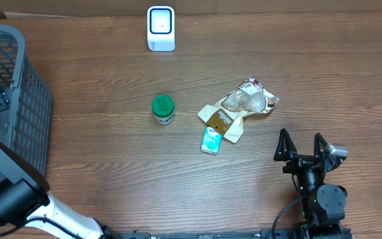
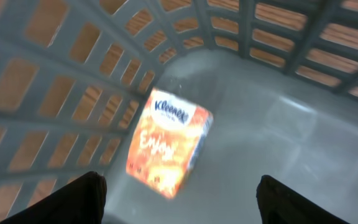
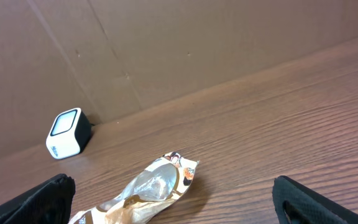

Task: Scan the item barcode
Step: 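Reach the left gripper into the basket and grasp the orange Kleenex pack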

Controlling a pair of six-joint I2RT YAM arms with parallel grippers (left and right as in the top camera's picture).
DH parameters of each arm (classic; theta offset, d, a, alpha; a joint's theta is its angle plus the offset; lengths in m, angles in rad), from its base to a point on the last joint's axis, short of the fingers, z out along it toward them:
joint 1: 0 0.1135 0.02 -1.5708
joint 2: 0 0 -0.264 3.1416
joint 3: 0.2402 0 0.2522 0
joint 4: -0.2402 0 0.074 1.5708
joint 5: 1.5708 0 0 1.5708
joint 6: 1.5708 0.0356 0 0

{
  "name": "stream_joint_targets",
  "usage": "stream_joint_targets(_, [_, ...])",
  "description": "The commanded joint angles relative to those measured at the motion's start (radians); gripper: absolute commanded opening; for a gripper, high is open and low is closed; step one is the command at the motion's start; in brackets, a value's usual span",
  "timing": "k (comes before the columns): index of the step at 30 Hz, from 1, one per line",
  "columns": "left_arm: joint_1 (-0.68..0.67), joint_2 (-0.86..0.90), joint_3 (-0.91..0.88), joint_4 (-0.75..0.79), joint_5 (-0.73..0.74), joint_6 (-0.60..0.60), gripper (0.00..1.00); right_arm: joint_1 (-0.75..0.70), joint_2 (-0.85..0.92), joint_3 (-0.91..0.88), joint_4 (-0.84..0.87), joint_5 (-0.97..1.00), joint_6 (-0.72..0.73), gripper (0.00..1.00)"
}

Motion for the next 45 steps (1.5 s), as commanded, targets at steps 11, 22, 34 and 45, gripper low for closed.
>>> stream_joint_targets(11, [0.002, 0.171, -0.002, 0.068, -0.081, 0.153, 0.69, -0.001, -0.001, -0.01, 0.005, 0.006, -0.007, 1.0])
stream_joint_targets(22, [0.033, 0.201, -0.005, 0.104, -0.103, 0.159, 0.68, -0.001, -0.001, -0.01, 0.005, 0.006, -0.007, 1.0])
stream_joint_targets(34, [0.01, 0.201, -0.002, 0.061, -0.032, 0.123, 0.04, -0.001, -0.001, -0.01, 0.005, 0.006, -0.007, 1.0])
stream_joint_targets(45, [-0.107, -0.182, 0.105, -0.009, -0.027, -0.271, 0.04, -0.001, -0.001, -0.01, 0.005, 0.006, -0.007, 1.0])
